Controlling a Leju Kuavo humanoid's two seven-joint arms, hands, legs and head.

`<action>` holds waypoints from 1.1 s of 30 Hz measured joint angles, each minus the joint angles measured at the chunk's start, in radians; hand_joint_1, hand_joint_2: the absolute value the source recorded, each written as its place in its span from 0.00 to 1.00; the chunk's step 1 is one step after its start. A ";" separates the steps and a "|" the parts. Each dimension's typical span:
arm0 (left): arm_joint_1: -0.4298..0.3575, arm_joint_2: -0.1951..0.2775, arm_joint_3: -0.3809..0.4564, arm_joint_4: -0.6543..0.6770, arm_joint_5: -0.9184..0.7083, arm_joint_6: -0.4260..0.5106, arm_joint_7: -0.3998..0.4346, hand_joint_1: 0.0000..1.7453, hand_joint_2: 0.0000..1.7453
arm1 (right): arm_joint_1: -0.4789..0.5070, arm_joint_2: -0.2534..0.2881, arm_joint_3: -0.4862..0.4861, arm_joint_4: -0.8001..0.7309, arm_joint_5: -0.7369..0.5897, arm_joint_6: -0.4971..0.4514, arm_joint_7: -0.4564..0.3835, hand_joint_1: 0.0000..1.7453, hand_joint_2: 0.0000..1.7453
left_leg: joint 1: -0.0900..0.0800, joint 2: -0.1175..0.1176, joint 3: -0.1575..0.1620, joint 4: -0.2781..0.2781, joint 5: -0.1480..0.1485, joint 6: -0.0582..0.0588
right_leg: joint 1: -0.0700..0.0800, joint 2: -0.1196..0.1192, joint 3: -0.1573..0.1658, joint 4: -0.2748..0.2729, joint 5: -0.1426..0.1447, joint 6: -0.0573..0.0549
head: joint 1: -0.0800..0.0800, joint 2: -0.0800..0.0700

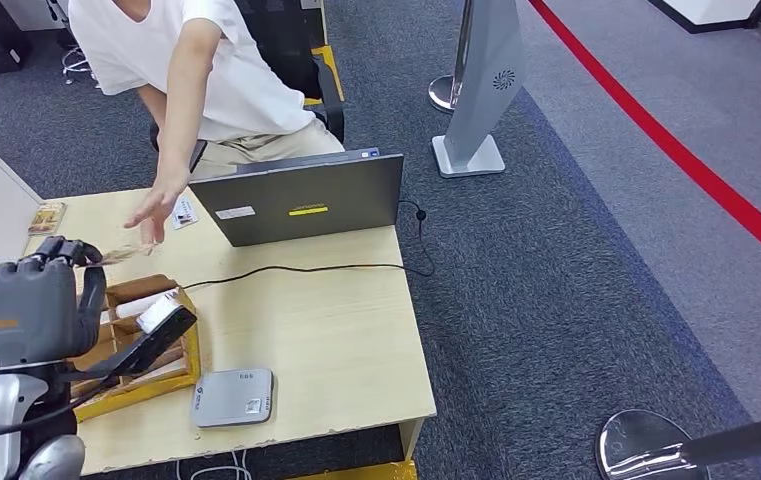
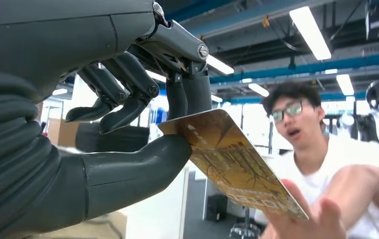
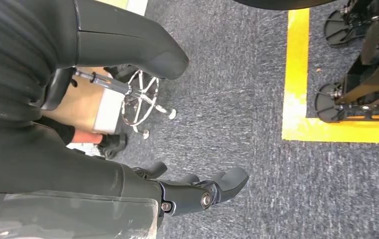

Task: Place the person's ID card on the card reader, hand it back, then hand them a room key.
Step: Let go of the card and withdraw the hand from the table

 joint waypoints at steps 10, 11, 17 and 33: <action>-0.158 0.073 0.018 0.081 -0.110 0.065 0.013 1.00 1.00 | -0.008 0.000 0.026 0.000 0.030 0.018 0.026 0.00 1.00 | 0.000 0.000 0.000 0.000 0.000 0.000 | 0.000 0.001 0.000 0.000 0.000 0.000 | 0.000 0.000; -0.162 0.077 0.024 0.095 -0.120 0.084 0.009 1.00 1.00 | -0.009 0.001 0.028 0.000 0.031 0.018 0.028 0.00 1.00 | 0.000 0.000 0.000 0.000 0.000 0.000 | 0.000 0.001 0.000 0.000 0.000 0.000 | 0.000 0.000; -0.167 0.087 0.065 0.160 -0.168 0.155 -0.005 1.00 1.00 | -0.010 0.005 0.041 0.000 0.032 0.018 0.036 0.00 1.00 | 0.000 0.000 0.000 0.000 0.000 0.000 | 0.000 0.001 0.000 0.000 0.000 0.000 | 0.000 0.000; -0.163 0.092 0.114 0.195 -0.154 0.163 -0.008 0.00 1.00 | -0.009 0.009 0.046 0.000 0.030 0.012 0.022 0.00 1.00 | 0.000 0.000 0.000 0.000 0.000 0.000 | 0.000 0.001 0.000 0.000 0.000 0.000 | 0.000 0.000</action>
